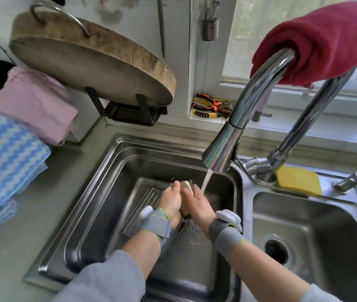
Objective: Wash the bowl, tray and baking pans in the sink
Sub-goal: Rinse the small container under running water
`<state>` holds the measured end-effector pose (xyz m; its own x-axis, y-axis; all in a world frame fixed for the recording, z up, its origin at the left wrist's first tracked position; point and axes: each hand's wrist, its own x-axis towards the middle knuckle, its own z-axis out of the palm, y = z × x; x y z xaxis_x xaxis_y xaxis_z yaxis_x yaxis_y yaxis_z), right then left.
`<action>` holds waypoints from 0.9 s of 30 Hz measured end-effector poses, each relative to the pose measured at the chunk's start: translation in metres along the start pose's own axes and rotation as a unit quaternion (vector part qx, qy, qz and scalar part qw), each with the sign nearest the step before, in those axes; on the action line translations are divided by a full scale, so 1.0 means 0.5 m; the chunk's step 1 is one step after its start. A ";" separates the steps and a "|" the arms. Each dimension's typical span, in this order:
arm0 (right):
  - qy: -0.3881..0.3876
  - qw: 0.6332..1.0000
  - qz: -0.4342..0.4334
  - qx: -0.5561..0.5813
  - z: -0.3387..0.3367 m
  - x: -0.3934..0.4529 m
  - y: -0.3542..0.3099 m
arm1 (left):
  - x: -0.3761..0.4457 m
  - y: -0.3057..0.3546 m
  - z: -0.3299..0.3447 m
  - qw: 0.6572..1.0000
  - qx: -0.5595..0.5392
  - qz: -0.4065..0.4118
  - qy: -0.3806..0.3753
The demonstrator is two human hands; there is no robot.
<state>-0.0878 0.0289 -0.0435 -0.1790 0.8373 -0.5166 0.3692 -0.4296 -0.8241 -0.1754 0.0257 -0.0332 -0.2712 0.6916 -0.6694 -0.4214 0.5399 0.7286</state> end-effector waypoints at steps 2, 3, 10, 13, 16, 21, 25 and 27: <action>-0.010 0.999 0.014 0.027 -0.001 0.013 0.000 | 0.000 0.001 -0.007 1.000 -0.012 -0.018 -0.011; 0.004 0.998 0.049 0.039 -0.005 0.022 -0.002 | 0.000 0.002 -0.009 0.999 -0.024 -0.025 -0.027; 0.083 0.982 0.144 0.093 -0.013 0.110 0.053 | -0.005 -0.007 -0.029 0.992 -0.100 -0.071 0.017; 0.092 0.974 0.132 0.161 0.036 0.112 0.049 | -0.012 0.010 -0.004 0.993 -0.070 -0.055 0.073; 0.069 0.970 0.109 0.208 0.055 0.024 -0.014 | -0.005 0.020 0.007 0.993 -0.026 -0.051 0.107; 0.120 0.954 0.177 0.210 0.010 0.060 0.021 | 0.012 0.001 0.018 0.988 -0.120 -0.058 0.073; 0.073 0.950 0.151 0.261 0.060 0.030 -0.009 | 0.064 -0.008 -0.013 0.988 -0.040 -0.063 0.132; 0.096 0.958 0.142 0.228 0.069 0.012 -0.018 | 0.072 -0.013 -0.024 0.990 -0.050 -0.072 0.113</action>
<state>-0.1236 0.0261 -0.0473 0.0572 0.6921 -0.7195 -0.0658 -0.7165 -0.6945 -0.1928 0.0413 -0.0639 -0.3843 0.4804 -0.7884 -0.5495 0.5672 0.6135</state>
